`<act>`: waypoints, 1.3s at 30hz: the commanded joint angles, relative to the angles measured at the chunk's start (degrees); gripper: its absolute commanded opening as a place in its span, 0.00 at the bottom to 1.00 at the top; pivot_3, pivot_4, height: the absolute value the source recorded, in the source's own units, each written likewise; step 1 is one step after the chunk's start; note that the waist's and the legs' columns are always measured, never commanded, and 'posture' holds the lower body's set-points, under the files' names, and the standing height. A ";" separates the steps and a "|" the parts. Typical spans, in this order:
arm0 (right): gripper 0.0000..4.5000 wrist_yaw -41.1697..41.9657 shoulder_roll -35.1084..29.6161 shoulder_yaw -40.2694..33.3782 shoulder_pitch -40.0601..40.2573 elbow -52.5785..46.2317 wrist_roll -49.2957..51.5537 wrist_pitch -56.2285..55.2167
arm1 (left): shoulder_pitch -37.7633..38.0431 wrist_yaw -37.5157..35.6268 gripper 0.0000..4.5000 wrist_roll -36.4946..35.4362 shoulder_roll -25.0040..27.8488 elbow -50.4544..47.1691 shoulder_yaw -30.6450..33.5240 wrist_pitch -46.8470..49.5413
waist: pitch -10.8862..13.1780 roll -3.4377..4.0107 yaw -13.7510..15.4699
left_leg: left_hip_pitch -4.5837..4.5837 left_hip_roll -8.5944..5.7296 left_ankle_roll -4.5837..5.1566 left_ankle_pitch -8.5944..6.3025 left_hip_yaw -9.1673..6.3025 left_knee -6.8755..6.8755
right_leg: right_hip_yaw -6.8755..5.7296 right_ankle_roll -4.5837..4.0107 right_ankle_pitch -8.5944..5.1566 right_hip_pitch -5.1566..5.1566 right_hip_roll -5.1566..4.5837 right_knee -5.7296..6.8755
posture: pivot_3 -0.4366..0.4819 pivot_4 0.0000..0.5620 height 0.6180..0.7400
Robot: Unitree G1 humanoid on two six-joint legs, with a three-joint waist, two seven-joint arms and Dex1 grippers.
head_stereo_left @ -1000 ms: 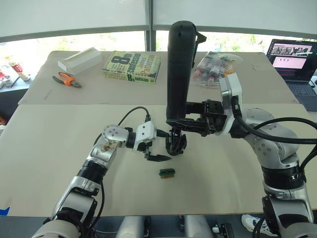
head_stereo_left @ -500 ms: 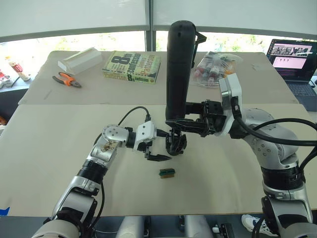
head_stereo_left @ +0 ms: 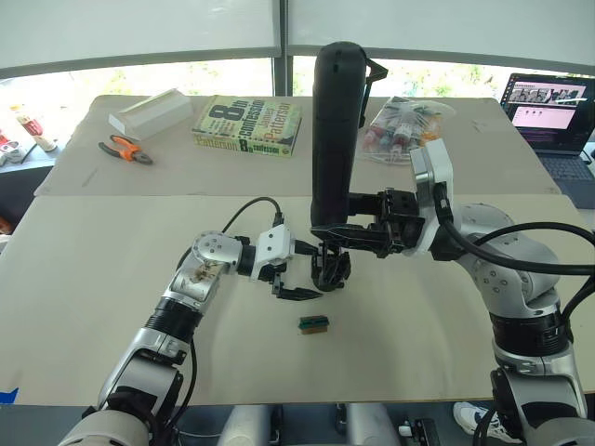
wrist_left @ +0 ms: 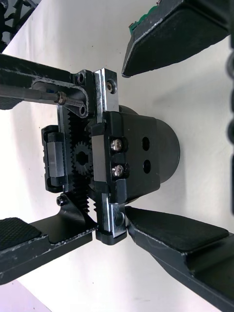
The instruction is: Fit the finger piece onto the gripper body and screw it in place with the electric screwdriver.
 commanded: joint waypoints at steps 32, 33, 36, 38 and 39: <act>0.42 2.31 0.95 -1.29 -1.58 -0.77 -1.89 -4.02 | -0.36 -0.12 1.00 0.61 -0.08 0.18 0.05 -3.11 | 0.00 0.00 0.00 | 0.00 0.01 0.00 0.00 0.00 0.14 | 0.01 0.00 0.00 0.00 0.00 0.13 | 0.48 0.27 1.00; 0.42 2.38 0.96 -1.26 -1.48 -0.76 -2.03 -4.13 | -0.34 -0.11 1.00 0.61 -0.09 0.16 0.05 -3.12 | 0.00 0.00 0.00 | 0.00 0.01 0.00 0.00 0.00 0.15 | 0.01 0.00 0.00 0.00 0.00 0.14 | 0.48 0.27 1.00; 0.42 2.69 0.89 -1.12 -1.36 -0.68 -2.32 -4.44 | -0.41 -0.11 1.00 0.61 -0.08 0.24 0.08 -3.17 | 0.00 0.00 -0.01 | 0.00 0.01 0.00 0.00 0.00 0.19 | 0.01 0.00 0.00 0.00 0.00 0.18 | 0.48 0.27 1.00; 0.42 2.78 0.91 -1.15 -1.34 -0.61 -2.42 -4.51 | -0.49 -0.10 1.00 0.60 -0.11 0.26 0.09 -3.16 | 0.00 0.00 0.00 | 0.00 0.02 0.00 0.00 0.00 0.21 | 0.02 0.00 0.00 0.00 0.00 0.21 | 0.48 0.27 1.00; 0.42 2.72 0.95 -1.22 -1.36 -0.55 -2.40 -4.39 | -0.53 -0.10 1.00 0.59 -0.13 0.29 0.10 -3.14 | 0.00 0.00 0.00 | 0.01 0.02 0.00 0.00 0.00 0.22 | 0.02 0.00 0.00 0.00 0.00 0.23 | 0.48 0.27 1.00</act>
